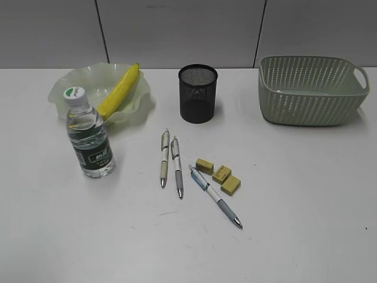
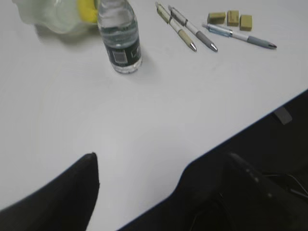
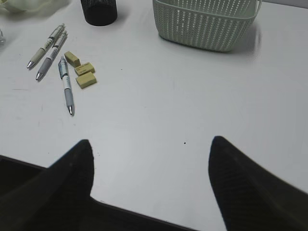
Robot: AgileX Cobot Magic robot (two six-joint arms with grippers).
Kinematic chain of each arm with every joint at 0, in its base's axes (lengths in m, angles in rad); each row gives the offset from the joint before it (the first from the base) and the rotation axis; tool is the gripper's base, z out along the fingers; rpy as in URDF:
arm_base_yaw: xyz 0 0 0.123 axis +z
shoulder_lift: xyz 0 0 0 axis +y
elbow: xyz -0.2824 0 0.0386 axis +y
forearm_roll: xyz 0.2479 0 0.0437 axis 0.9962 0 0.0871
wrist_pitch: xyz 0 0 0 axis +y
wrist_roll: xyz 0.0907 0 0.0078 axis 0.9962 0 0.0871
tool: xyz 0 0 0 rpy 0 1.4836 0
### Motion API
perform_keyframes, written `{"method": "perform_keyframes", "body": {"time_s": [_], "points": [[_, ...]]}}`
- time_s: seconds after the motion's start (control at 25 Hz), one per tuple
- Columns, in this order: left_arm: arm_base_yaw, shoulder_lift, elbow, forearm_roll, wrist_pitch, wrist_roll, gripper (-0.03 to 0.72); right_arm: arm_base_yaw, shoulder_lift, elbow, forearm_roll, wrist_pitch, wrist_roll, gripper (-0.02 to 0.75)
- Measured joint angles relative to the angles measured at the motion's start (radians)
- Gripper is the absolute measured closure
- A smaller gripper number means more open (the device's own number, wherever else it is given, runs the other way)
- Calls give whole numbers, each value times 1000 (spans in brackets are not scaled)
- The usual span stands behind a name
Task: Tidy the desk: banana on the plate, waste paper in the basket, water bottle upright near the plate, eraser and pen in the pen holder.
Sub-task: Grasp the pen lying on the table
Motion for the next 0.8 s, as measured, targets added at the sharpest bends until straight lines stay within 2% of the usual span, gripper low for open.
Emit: {"method": "perform_keyframes", "body": {"time_s": [0.2, 0.4, 0.64, 0.8], "points": [[0, -225, 107, 3, 61, -23, 101, 0, 0, 0, 0, 0, -4, 155], [0, -407, 131, 8, 24, -27, 137, 0, 67, -14, 19, -23, -91, 155], [0, -419, 132, 8, 1, -27, 148, 0, 358, -114, 193, -118, -276, 155], [0, -419, 156, 8, -57, -27, 148, 0, 642, -206, 255, -124, -349, 155]]}}
